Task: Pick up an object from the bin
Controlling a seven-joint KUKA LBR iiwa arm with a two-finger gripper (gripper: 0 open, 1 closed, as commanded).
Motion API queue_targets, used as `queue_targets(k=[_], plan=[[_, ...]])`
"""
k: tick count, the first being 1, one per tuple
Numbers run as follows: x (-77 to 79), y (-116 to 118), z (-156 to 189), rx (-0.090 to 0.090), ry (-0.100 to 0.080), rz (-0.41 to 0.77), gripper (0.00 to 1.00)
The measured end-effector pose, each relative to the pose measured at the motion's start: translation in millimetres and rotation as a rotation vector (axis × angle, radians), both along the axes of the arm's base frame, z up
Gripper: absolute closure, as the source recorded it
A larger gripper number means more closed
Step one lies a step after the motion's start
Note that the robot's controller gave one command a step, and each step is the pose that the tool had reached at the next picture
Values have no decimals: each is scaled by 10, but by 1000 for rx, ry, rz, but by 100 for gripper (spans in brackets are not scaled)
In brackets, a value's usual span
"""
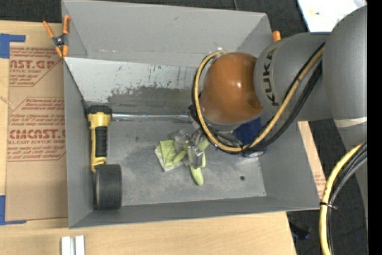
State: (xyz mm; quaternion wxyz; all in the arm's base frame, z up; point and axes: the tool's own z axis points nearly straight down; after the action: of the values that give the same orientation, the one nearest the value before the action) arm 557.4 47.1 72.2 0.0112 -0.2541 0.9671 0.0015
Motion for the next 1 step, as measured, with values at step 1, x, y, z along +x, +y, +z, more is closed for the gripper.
queue_targets(k=[1], plan=[[16, 40, -7, 1, -1, -22, 100]])
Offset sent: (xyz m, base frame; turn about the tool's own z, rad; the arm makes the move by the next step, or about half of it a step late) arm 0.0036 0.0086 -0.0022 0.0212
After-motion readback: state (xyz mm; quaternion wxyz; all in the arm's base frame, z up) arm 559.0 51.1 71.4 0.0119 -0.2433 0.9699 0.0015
